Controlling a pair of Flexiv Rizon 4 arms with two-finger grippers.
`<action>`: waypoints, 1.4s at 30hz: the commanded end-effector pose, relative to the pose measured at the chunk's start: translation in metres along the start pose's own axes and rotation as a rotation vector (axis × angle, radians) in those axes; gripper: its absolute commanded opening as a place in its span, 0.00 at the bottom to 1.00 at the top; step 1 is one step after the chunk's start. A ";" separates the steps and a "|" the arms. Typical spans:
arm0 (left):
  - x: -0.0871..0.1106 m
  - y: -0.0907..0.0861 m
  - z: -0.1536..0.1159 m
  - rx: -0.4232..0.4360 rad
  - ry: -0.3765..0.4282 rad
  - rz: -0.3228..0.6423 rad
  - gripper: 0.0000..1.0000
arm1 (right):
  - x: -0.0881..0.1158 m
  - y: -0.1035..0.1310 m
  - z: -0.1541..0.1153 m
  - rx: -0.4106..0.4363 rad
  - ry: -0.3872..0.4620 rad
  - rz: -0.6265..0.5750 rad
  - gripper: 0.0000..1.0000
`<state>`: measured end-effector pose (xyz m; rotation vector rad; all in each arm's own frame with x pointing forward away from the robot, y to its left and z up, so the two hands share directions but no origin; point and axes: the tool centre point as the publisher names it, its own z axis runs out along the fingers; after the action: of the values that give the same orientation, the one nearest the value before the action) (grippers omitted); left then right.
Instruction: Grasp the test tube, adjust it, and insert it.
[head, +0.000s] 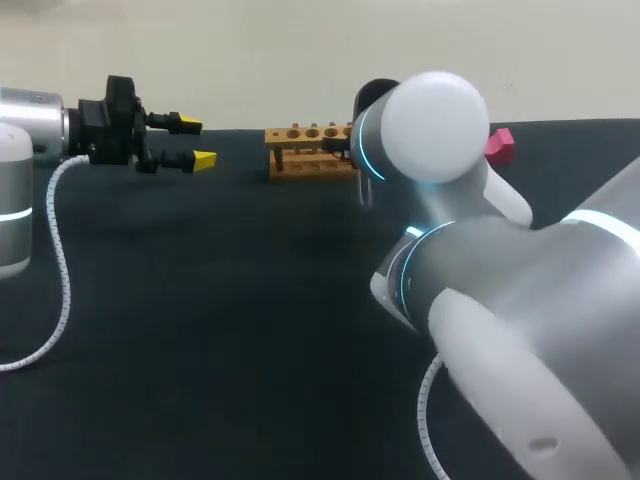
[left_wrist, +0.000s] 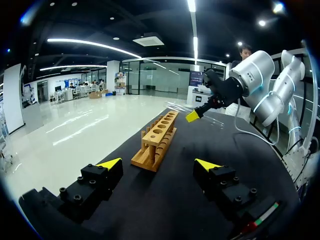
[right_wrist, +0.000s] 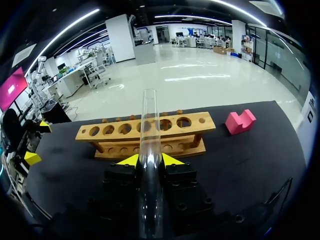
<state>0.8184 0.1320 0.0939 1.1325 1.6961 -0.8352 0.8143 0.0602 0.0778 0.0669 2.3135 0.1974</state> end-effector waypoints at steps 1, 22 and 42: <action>0.001 0.000 -0.001 -0.001 -0.005 0.003 1.00 | -0.006 0.001 0.010 -0.008 0.014 -0.004 0.00; 0.001 0.000 -0.001 -0.001 -0.005 0.003 1.00 | -0.002 0.001 0.027 -0.018 0.025 0.000 0.00; 0.001 0.000 -0.001 -0.001 -0.005 0.003 1.00 | 0.007 0.000 0.033 -0.020 0.040 0.018 0.00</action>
<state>0.8183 0.1320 0.0939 1.1325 1.6961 -0.8352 0.8322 0.0642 0.0532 0.0736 2.3467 0.2318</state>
